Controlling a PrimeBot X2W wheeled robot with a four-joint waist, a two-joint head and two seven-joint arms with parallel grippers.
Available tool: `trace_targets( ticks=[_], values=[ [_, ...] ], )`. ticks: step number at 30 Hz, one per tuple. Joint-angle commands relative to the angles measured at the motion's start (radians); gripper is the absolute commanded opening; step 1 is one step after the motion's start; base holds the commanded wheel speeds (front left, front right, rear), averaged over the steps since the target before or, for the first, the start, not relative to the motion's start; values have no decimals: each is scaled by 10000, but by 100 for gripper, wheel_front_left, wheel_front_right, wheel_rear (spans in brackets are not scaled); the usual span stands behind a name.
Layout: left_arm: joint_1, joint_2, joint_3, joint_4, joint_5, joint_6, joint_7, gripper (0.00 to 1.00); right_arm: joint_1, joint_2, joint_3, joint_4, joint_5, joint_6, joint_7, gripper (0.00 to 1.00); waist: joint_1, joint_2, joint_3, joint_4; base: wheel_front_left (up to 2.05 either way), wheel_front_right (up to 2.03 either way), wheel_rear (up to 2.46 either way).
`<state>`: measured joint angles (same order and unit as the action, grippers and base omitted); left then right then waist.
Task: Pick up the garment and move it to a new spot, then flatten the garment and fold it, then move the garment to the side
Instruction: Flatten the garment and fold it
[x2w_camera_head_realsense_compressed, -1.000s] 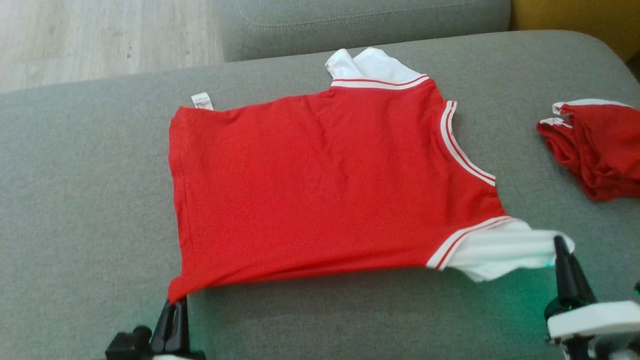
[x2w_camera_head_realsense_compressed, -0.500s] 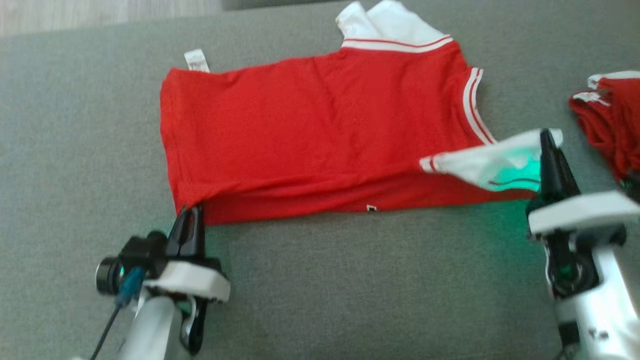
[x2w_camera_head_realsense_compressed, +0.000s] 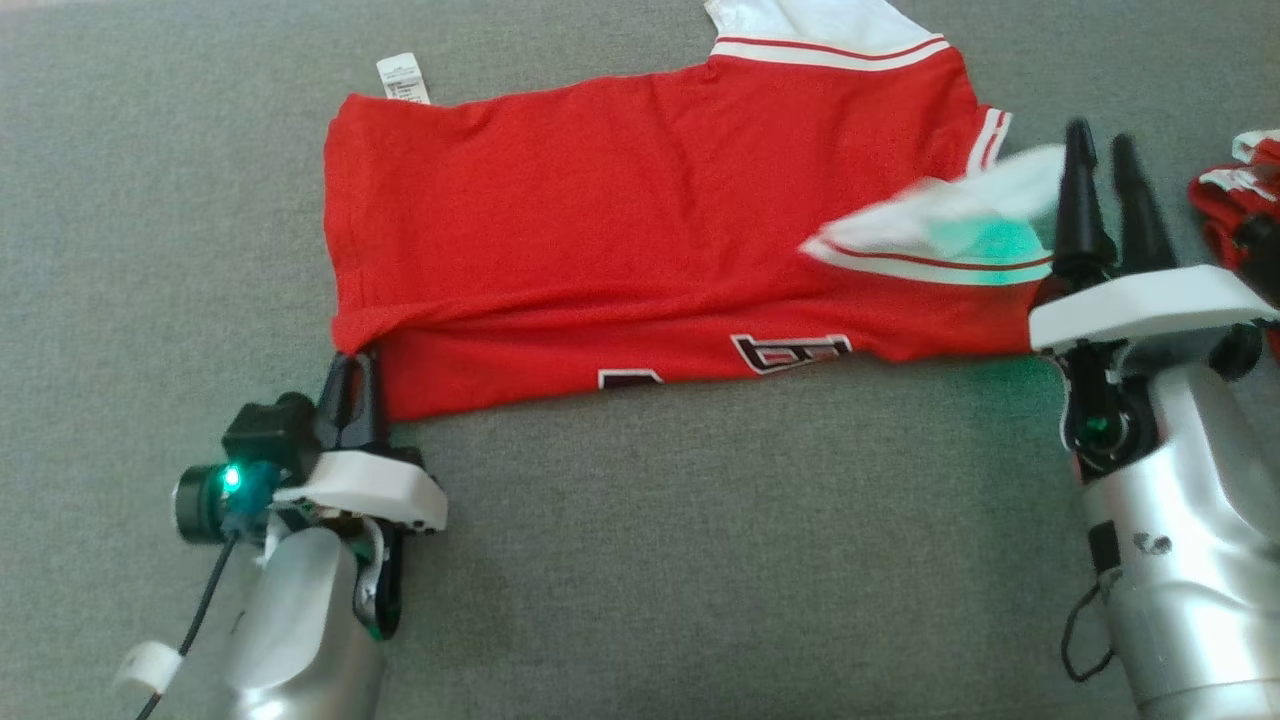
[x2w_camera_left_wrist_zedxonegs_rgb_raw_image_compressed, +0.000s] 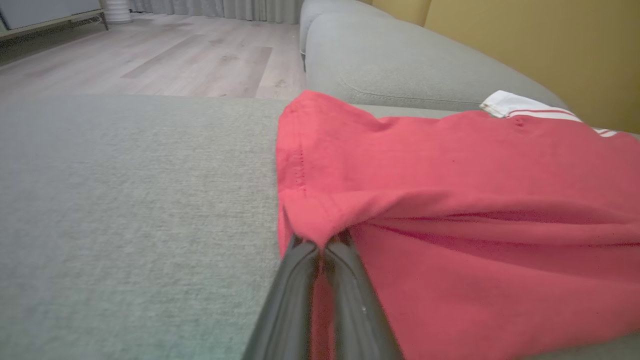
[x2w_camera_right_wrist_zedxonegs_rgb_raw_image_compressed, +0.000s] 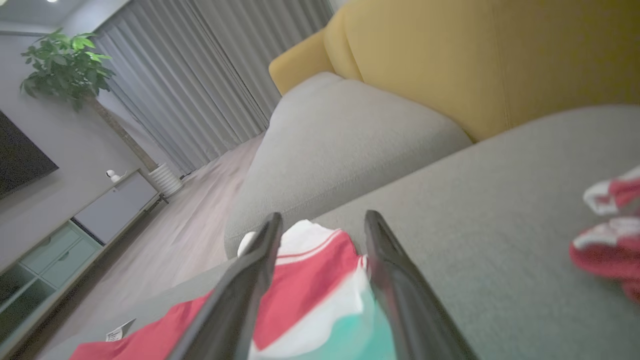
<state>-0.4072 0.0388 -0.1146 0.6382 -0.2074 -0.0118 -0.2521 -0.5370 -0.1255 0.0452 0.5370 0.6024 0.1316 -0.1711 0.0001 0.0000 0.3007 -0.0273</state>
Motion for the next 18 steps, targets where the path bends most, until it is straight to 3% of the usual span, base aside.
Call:
trace_targets(
  ticks=[1,7,18],
  values=[
    [-80,115,474,-262,-49,183,-97,100,-290,-108,351,-257,-441,-9,-438,100,-1,0,-37,-5,0,0,0],
    [637,115,665,-755,-36,427,-97,100,99,-421,451,-183,-2275,-9,-893,100,-1,0,-291,4,0,0,0],
    [2266,114,565,-2058,478,610,-97,100,2234,174,167,-1124,-4443,-9,-904,100,-1,0,-1187,-56,0,0,0]
  ],
)
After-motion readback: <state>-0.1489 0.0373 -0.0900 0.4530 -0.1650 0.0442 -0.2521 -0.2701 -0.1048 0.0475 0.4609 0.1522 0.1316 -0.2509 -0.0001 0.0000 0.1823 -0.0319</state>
